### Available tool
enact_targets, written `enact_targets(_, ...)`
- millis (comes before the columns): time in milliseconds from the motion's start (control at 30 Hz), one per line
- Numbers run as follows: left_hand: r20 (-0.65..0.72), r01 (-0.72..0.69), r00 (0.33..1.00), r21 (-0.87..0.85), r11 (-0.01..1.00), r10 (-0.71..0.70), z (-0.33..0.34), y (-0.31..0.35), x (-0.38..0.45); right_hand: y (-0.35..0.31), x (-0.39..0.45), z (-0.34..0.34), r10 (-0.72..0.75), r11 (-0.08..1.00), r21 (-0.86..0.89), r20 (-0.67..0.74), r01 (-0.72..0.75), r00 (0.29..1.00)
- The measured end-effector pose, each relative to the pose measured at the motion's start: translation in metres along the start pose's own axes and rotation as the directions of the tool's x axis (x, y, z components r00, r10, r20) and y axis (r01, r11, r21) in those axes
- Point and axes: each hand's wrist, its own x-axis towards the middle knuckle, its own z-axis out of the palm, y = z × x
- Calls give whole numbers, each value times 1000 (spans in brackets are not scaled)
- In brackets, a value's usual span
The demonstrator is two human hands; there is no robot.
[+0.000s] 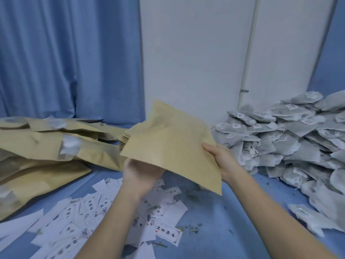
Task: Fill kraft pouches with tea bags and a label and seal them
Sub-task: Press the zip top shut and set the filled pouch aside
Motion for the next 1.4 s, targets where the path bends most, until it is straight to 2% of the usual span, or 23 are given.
enact_targets(67, -50, -129, 991, -114, 985, 124, -5, 18, 6, 4, 42, 79, 41, 999, 5, 133, -42, 990)
enact_targets(133, -141, -218, 972, -238, 947, 188, -15, 39, 15, 13, 74, 163, 111, 993, -66, 237, -98, 965)
enact_targets(167, -180, -258, 959, -232, 938, 220, -23, 49, 18, 19, 85, 196, 163, 983, -121, 243, -137, 956)
enact_targets(233, -248, -284, 935, -103, 953, 252, -39, 66, 22, 36, 100, 234, 223, 968, -161, 193, -194, 956)
enact_targets(400, -357, -136, 922, 71, 988, 152, -58, 76, 33, 72, 127, 202, 235, 957, -201, 113, -209, 965)
enact_targets(500, -398, -62, 915, 38, 997, 72, -61, 62, 47, 83, 145, 167, 91, 910, -405, -13, -89, 996)
enact_targets(533, -413, -41, 910, 33, 999, 51, -63, 56, 53, 86, 152, 153, 2, 838, -544, -58, -33, 998)
enact_targets(567, -427, -20, 904, 24, 1000, 29, -65, 50, 59, 88, 157, 138, -105, 709, -705, -80, 18, 991)
enact_targets(633, -450, 5, 893, 1, 1000, -4, -66, 41, 69, 90, 168, 105, -315, 297, -952, -21, 77, 949)
enact_targets(700, -473, 33, 881, -8, 999, -33, -69, 33, 80, 90, 177, 73, -382, -98, -992, 106, 74, 918)
enact_targets(733, -483, 45, 875, -10, 999, -45, -70, 29, 84, 90, 180, 60, -351, -228, -972, 127, 47, 928)
enact_targets(867, -502, 79, 862, -18, 997, -77, -73, 17, 94, 92, 178, 29, -188, -409, -912, 64, -19, 980)
enact_targets(933, -510, 126, 854, 5, 992, -106, -71, 10, 98, 94, 169, 24, -251, -474, -879, 196, 56, 948)
enact_targets(967, -509, 155, 852, 26, 988, -121, -70, 6, 98, 96, 161, 22, -325, -528, -842, 317, 108, 891)
enact_targets(1033, -482, 206, 865, 94, 974, -136, -65, -1, 96, 102, 144, 19, -502, -639, -756, 550, 142, 668)
enact_targets(1067, -467, 220, 874, 125, 967, -139, -61, -4, 93, 105, 135, 17, -557, -658, -735, 623, 166, 549)
enact_targets(1133, -442, 218, 888, 160, 963, -128, -52, -8, 87, 114, 118, 14, -610, -656, -714, 693, 246, 383)
enact_targets(1167, -433, 201, 895, 177, 963, -108, -48, -10, 85, 118, 109, 13, -633, -646, -711, 703, 279, 325)
enact_targets(1233, -446, 129, 894, 190, 973, -31, -37, -14, 81, 120, 91, 16, -665, -623, -712, 700, 323, 260)
enact_targets(1300, -504, 52, 861, 220, 974, 68, -26, -18, 75, 115, 76, 20, -677, -592, -715, 691, 372, 253)
enact_targets(1333, -529, 30, 841, 259, 965, 116, -22, -19, 72, 110, 67, 23, -674, -551, -719, 683, 422, 283)
enact_targets(1367, -549, 12, 818, 314, 949, 171, -19, -19, 69, 104, 57, 26, -656, -489, -724, 673, 487, 341)
enact_targets(1400, -555, -1, 799, 384, 923, 232, -15, -17, 66, 97, 48, 30, -620, -387, -737, 653, 554, 435)
